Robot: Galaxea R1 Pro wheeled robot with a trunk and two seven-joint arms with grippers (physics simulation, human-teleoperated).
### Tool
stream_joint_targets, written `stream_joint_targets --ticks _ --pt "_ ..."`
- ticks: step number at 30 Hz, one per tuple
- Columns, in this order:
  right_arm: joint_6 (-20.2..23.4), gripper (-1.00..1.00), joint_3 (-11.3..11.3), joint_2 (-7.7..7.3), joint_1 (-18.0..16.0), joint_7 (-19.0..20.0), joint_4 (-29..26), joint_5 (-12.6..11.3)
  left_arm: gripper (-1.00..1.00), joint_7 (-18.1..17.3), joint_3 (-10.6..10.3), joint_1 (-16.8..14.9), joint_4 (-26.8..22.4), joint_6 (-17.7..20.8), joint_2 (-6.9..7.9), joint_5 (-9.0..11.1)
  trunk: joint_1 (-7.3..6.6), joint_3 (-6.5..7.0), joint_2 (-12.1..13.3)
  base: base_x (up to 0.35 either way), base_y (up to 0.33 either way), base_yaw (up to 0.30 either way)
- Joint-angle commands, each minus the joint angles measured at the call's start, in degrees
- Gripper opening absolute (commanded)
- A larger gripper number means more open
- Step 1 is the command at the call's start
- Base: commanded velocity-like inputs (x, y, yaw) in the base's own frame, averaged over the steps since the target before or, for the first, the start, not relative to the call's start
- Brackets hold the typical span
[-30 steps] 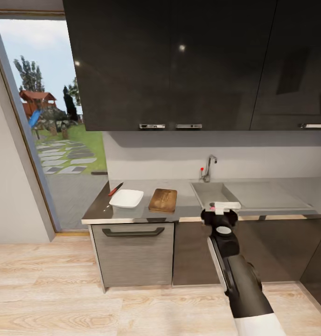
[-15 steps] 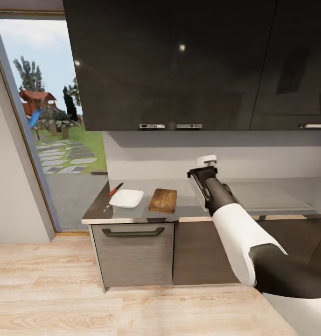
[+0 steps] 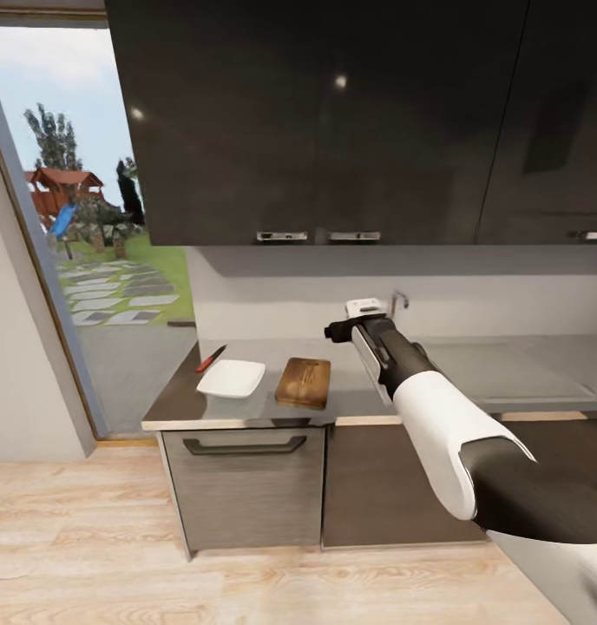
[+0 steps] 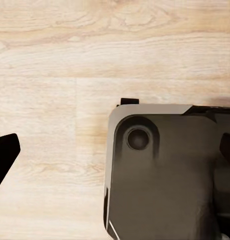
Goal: In the kitchen, take the Vidalia onion out of the sink, dice it on the chopping board with the paring knife, put the diced onion into the bowl on the countertop, then place both the paring knife and the chopping board into the sink.
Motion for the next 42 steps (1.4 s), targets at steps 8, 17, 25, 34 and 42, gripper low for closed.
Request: stream_joint_targets --ticks 8,17,25,34,42 --pt "0.2 1.00 0.3 0.00 -0.1 1.2 2.5 0.1 1.00 0.0 0.3 0.0 0.0 0.0 0.34 0.1 0.06 -0.10 -0.1 0.322 0.000 0.000" --pt "-0.1 1.00 0.4 -1.00 -0.1 8.9 6.4 1.8 1.00 0.0 0.2 0.0 0.0 0.0 0.67 0.1 0.06 -0.10 -0.1 0.325 -0.003 0.000" --pt "-0.1 1.00 0.4 -1.14 -0.1 14.5 8.9 8.1 1.00 0.0 0.3 0.0 0.0 0.1 0.66 0.1 0.06 -0.10 -0.1 0.325 -0.089 0.000" --pt "-0.1 1.00 0.4 -1.16 -0.1 19.6 10.5 12.4 1.00 0.0 0.3 0.0 0.0 0.1 0.73 0.1 0.06 -0.10 -0.1 0.318 -0.143 0.000" --pt "-0.1 1.00 0.4 -1.04 -0.1 31.6 11.8 19.9 1.00 0.0 0.2 0.0 0.0 0.2 0.73 0.1 0.06 -0.10 -0.1 0.230 -0.058 0.000"
